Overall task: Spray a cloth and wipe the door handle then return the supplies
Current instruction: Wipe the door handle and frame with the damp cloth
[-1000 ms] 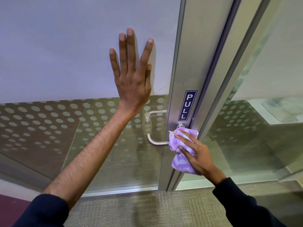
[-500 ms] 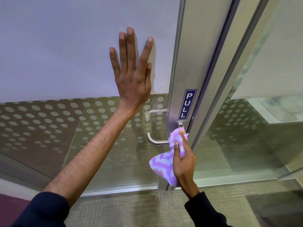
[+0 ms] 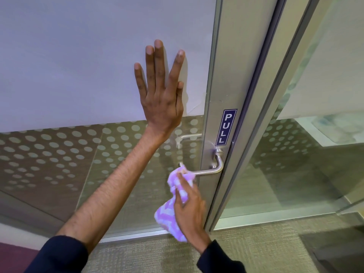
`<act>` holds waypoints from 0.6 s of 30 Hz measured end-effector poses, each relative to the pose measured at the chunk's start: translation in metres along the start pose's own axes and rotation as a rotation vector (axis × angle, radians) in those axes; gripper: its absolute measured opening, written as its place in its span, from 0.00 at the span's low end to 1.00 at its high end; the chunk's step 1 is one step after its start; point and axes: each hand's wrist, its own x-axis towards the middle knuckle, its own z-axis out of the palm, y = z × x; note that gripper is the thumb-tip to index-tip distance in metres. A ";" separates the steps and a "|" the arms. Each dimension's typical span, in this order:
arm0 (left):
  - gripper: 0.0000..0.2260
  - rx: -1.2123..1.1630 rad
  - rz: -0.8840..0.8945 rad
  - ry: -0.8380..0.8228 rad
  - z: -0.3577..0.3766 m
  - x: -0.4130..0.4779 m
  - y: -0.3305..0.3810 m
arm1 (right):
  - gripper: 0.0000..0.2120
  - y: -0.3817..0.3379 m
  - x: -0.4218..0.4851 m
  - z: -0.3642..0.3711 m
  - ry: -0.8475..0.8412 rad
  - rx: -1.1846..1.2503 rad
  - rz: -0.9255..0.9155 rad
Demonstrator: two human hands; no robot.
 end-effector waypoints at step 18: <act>0.22 0.009 0.041 -0.034 0.003 -0.005 -0.004 | 0.18 -0.005 -0.006 -0.009 -0.083 0.081 -0.025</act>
